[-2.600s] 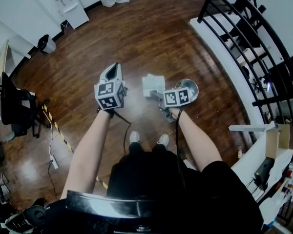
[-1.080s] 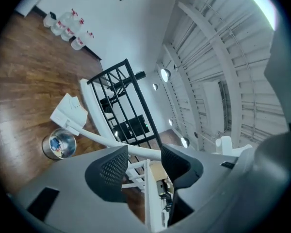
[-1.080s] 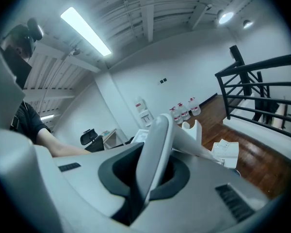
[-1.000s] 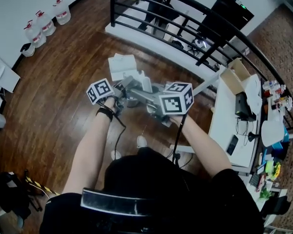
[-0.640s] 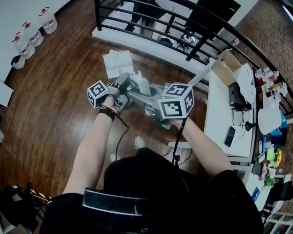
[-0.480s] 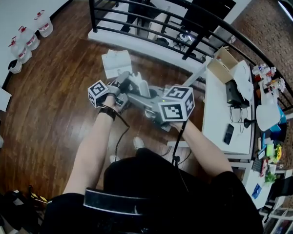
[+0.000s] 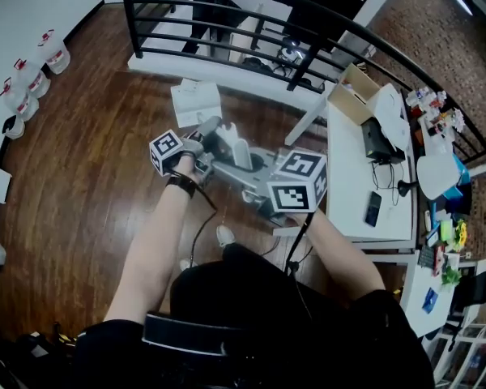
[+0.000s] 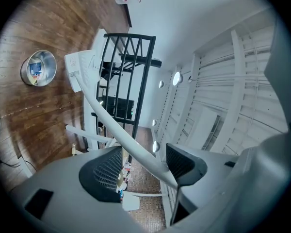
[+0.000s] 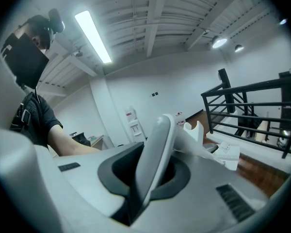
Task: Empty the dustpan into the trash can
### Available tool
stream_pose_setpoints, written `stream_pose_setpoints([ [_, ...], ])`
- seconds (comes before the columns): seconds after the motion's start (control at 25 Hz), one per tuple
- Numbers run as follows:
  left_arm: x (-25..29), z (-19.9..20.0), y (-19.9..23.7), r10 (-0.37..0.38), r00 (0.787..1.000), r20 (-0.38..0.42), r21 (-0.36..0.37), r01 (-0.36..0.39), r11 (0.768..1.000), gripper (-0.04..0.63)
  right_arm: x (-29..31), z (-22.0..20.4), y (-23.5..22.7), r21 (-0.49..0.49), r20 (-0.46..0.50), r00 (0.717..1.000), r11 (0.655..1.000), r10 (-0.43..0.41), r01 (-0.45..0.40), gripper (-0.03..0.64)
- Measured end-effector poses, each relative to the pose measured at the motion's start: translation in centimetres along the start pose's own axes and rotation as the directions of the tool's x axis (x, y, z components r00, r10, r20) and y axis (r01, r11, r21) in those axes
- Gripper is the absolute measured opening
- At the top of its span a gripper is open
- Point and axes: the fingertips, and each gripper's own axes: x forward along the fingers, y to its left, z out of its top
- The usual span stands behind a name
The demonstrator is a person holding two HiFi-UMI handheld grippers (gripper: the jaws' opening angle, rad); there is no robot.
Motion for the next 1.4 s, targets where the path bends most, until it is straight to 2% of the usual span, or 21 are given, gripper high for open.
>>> stream_pose_setpoints([
  [0.2,1.5,-3.0,0.7,0.005,0.999,-0.043,-0.006,-0.005,1.0,0.273,-2.4,-1.3,-0.3,-0.004,-0.024,0.999,0.999,-0.037,0.037,0.034],
  [0.44,2.1,-6.2,2.6,0.021,0.998,-0.054,-0.064,-0.024,0.998,0.248,-4.3,-4.0,0.3,-0.067,-0.147,0.988,0.997,-0.04,0.031,0.034],
  [0.8,1.7,-9.1,4.5,0.061,0.997,-0.049,-0.113,-0.066,0.991,0.232,-6.5,-6.0,0.6,-0.09,-0.284,0.959,0.996,-0.02,-0.006,0.034],
  [1.04,0.9,-9.4,4.7,0.043,0.999,-0.028,-0.154,-0.046,0.987,0.225,-6.4,-7.4,1.4,-0.187,-0.449,0.893,0.979,-0.014,-0.079,0.034],
  [1.4,0.0,-9.0,5.8,0.032,0.999,0.023,-0.24,-0.025,0.97,0.208,-6.3,-10.1,1.7,-0.312,-0.676,0.734,0.927,-0.063,-0.207,0.031],
])
